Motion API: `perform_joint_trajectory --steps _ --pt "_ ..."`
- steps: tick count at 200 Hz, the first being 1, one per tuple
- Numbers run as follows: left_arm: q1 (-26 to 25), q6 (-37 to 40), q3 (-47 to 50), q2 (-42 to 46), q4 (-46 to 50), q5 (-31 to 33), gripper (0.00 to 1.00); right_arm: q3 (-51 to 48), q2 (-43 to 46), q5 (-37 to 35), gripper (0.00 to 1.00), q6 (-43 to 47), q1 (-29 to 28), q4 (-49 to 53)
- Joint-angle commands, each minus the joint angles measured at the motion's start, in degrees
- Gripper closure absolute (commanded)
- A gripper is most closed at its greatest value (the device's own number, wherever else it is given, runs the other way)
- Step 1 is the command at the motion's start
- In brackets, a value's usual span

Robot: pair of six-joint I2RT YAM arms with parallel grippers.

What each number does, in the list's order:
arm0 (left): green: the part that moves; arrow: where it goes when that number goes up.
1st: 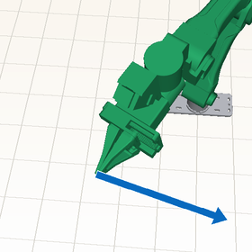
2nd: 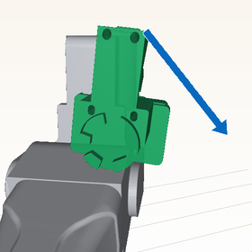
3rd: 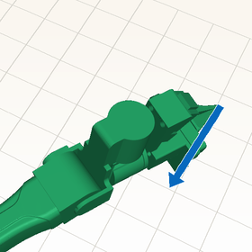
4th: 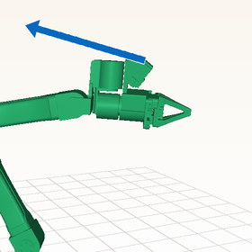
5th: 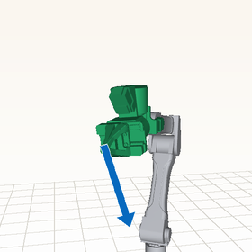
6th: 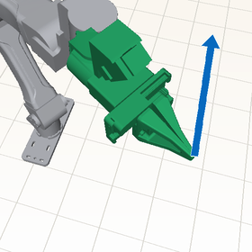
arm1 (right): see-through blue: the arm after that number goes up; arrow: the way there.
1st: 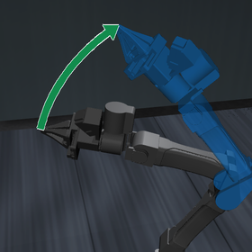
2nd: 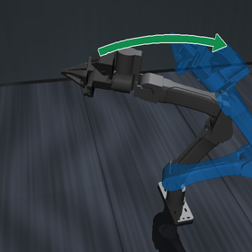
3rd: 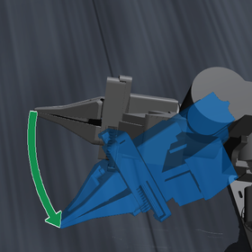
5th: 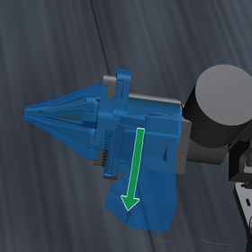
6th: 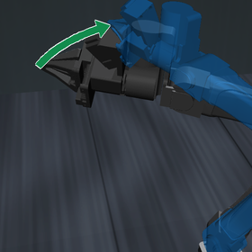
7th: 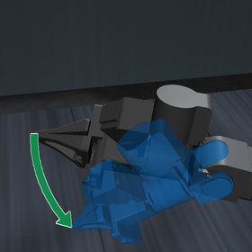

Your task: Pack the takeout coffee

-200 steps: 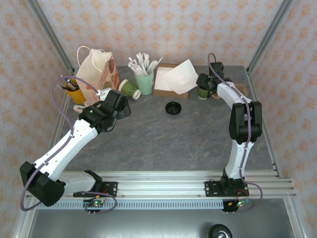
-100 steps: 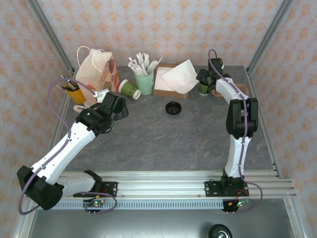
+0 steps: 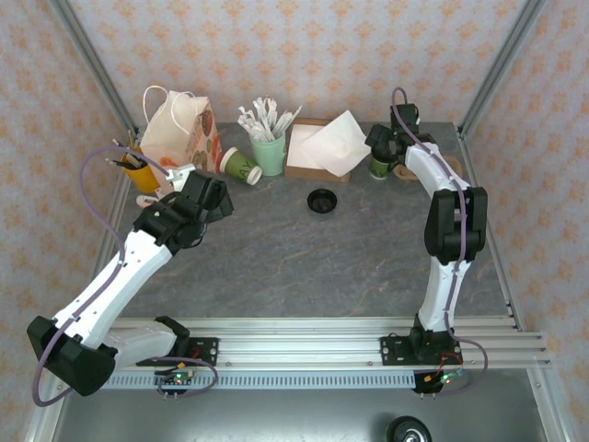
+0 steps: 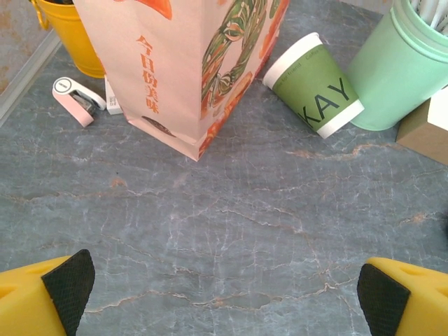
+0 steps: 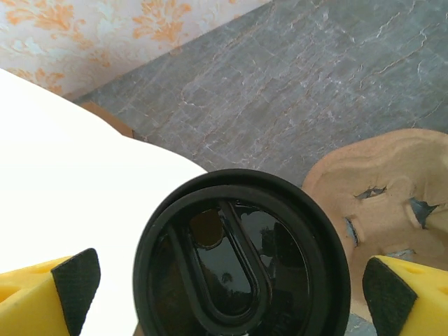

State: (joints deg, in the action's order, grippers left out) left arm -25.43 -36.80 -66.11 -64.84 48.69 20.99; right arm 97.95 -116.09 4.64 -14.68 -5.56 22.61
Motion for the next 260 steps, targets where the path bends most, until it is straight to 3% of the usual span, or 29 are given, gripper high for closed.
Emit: perform_joint_trajectory --steps 1,40,69,111,131,155,212,241,260 --pt "0.6 1.1 -1.0 0.9 1.5 3.2 0.00 0.0 2.0 -0.8 0.01 1.2 0.4 1.9" --pt "3.0 5.2 -3.3 2.0 3.4 5.7 0.00 -1.7 7.2 -2.3 0.01 -1.4 0.4 3.1" --pt "11.5 14.9 -10.6 1.1 4.8 1.7 0.00 -9.2 18.2 -2.3 0.01 -7.4 0.4 2.4" --pt "28.5 24.6 -24.5 -10.3 9.3 -11.3 0.00 -24.2 34.8 -3.6 0.01 -14.5 0.4 -1.4" --pt "33.3 30.0 -31.9 -18.3 10.9 -18.9 0.01 -28.2 40.1 -6.0 0.01 -14.1 0.4 -0.4" --pt "35.1 36.1 -38.4 -26.1 10.2 -21.3 0.05 -31.1 43.4 -9.4 0.01 -13.0 0.4 1.1" --pt "39.1 38.6 -50.4 -38.0 7.0 -25.6 0.17 -33.8 46.0 -11.7 0.01 -12.6 0.4 2.2" --pt "39.1 39.5 -55.1 -42.0 8.8 -32.0 0.18 -33.9 45.8 -10.8 0.01 -12.7 0.4 2.3" --pt "39.2 39.2 -56.5 -43.1 9.1 -32.1 0.15 -33.8 45.8 -10.4 0.01 -12.7 0.4 2.5"
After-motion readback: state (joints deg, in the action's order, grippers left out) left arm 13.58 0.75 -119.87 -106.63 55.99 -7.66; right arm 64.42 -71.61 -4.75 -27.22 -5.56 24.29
